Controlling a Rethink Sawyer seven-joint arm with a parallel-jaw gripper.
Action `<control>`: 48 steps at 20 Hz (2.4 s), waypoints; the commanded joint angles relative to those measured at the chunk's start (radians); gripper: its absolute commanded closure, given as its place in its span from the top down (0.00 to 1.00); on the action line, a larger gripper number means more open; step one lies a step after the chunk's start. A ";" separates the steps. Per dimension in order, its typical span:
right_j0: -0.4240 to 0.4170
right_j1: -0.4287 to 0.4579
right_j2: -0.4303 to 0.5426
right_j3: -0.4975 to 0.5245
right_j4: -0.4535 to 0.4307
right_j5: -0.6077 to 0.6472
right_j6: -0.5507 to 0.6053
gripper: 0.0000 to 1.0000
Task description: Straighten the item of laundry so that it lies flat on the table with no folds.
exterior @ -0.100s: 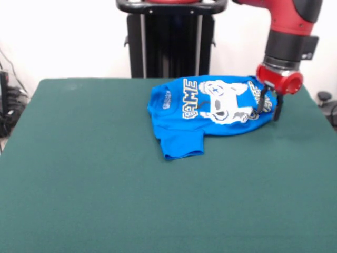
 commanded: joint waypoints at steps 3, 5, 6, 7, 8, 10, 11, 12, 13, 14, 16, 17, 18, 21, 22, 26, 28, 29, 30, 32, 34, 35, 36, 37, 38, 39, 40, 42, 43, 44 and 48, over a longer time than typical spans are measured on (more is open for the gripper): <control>-0.029 0.064 0.079 -0.066 -0.001 0.048 0.271 1.00; -0.037 0.073 0.084 -0.064 -0.017 0.038 0.280 1.00; -0.040 0.076 0.085 -0.062 -0.022 0.033 0.283 1.00; -0.040 0.081 0.084 -0.065 -0.023 0.029 0.283 1.00; -0.046 0.084 0.085 -0.064 -0.032 0.024 0.284 1.00; -0.058 0.083 0.082 -0.057 -0.046 0.020 0.281 1.00; -0.059 0.084 0.081 -0.057 -0.048 0.018 0.281 1.00; -0.060 0.084 0.080 -0.057 -0.049 0.017 0.280 1.00; -0.064 0.091 0.082 -0.058 -0.056 0.011 0.286 1.00; -0.067 0.095 0.085 -0.059 -0.060 0.009 0.289 1.00; -0.068 0.108 0.091 -0.067 -0.066 0.002 0.295 1.00; -0.064 0.117 0.094 -0.074 -0.063 0.000 0.296 1.00; -0.067 0.129 0.098 -0.079 -0.069 -0.005 0.299 1.00; -0.075 0.160 0.110 -0.096 -0.092 -0.022 0.304 1.00; -0.078 0.170 0.113 -0.101 -0.099 -0.029 0.309 1.00; -0.091 0.184 0.124 -0.105 -0.127 -0.039 0.325 1.00; -0.092 0.186 0.129 -0.105 -0.133 -0.040 0.333 1.00; -0.091 0.187 0.130 -0.106 -0.132 -0.040 0.336 1.00; -0.089 0.188 0.131 -0.108 -0.132 -0.040 0.339 1.00; -0.088 0.195 0.134 -0.112 -0.135 -0.043 0.344 1.00; -0.087 0.200 0.135 -0.116 -0.134 -0.042 0.343 1.00; -0.084 0.200 0.130 -0.116 -0.130 -0.038 0.333 1.00; -0.077 0.199 0.122 -0.118 -0.121 -0.027 0.315 1.00; -0.064 0.198 0.109 -0.121 -0.110 -0.021 0.295 1.00; -0.054 0.196 0.097 -0.124 -0.098 -0.010 0.274 0.00; -0.046 0.195 0.089 -0.126 -0.087 0.003 0.258 0.00; -0.039 0.193 0.081 -0.128 -0.075 0.016 0.242 0.00; -0.032 0.192 0.072 -0.131 -0.063 0.031 0.226 0.00; -0.038 0.188 0.073 -0.130 -0.070 0.044 0.219 0.00; -0.044 0.181 0.076 -0.125 -0.070 0.060 0.220 0.00; -0.044 0.156 0.070 -0.101 -0.060 0.074 0.229 0.00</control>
